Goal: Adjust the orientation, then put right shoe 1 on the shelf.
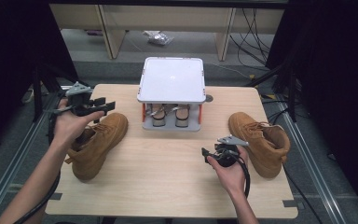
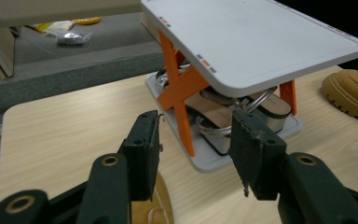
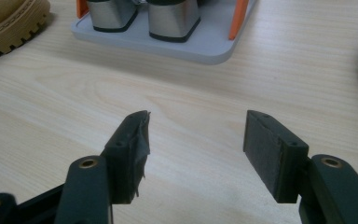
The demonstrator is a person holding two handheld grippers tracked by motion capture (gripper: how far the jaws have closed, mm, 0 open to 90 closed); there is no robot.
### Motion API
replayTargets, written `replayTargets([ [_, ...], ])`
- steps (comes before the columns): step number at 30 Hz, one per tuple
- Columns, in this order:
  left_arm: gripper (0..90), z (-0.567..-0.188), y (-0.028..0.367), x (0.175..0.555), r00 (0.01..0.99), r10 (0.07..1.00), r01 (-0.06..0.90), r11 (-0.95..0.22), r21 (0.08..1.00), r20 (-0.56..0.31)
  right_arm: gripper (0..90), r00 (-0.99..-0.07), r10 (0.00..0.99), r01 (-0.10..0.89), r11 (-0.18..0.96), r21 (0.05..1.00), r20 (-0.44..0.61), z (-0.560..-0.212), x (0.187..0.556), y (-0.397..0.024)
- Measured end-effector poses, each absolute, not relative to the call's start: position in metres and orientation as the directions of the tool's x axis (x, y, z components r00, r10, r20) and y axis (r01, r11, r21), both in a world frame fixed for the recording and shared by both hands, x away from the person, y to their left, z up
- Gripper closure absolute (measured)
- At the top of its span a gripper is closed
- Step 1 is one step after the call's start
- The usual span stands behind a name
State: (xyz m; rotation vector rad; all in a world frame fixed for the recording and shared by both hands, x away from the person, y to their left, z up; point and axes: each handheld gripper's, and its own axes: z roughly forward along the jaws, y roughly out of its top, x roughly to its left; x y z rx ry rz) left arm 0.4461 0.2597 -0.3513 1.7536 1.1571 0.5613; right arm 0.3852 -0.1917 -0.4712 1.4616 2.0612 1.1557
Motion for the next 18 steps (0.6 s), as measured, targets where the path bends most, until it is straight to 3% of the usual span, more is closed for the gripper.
replayTargets([
  [18, 52.4, -0.363, 0.298, 0.423, 0.372, 0.913, 0.507, -0.048, 0.86, -0.168, 40.0, -0.405, 0.902, 0.612, 0.149, 0.777, 0.146, -0.472, 0.382, -0.186],
])
